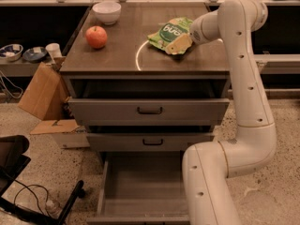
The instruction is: Place green rice chip bag into bottom drawer
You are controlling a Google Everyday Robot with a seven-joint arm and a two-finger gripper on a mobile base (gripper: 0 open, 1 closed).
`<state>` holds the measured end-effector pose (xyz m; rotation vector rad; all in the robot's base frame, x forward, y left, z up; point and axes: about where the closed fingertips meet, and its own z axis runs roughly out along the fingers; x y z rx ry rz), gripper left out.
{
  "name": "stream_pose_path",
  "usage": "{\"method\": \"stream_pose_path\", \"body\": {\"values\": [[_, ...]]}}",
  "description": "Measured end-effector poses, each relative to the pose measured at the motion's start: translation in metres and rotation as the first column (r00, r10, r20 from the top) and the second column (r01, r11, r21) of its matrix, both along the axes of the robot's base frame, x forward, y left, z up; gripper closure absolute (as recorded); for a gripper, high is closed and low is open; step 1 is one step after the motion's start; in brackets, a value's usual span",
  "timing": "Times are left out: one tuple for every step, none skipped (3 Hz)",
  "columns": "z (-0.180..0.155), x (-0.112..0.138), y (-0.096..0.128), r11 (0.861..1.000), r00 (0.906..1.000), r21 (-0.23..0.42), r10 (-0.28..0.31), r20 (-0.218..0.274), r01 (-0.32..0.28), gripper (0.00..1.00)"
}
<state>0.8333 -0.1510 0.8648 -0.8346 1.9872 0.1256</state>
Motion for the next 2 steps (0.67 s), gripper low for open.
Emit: {"method": "stream_pose_path", "body": {"values": [[-0.023,0.004,0.006,1.0,0.9975,0.002,0.027,-0.066,-0.027,0.0],[-0.038,0.009,0.015,0.998,0.9917,0.011,0.064,-0.112,-0.063,0.16]]}}
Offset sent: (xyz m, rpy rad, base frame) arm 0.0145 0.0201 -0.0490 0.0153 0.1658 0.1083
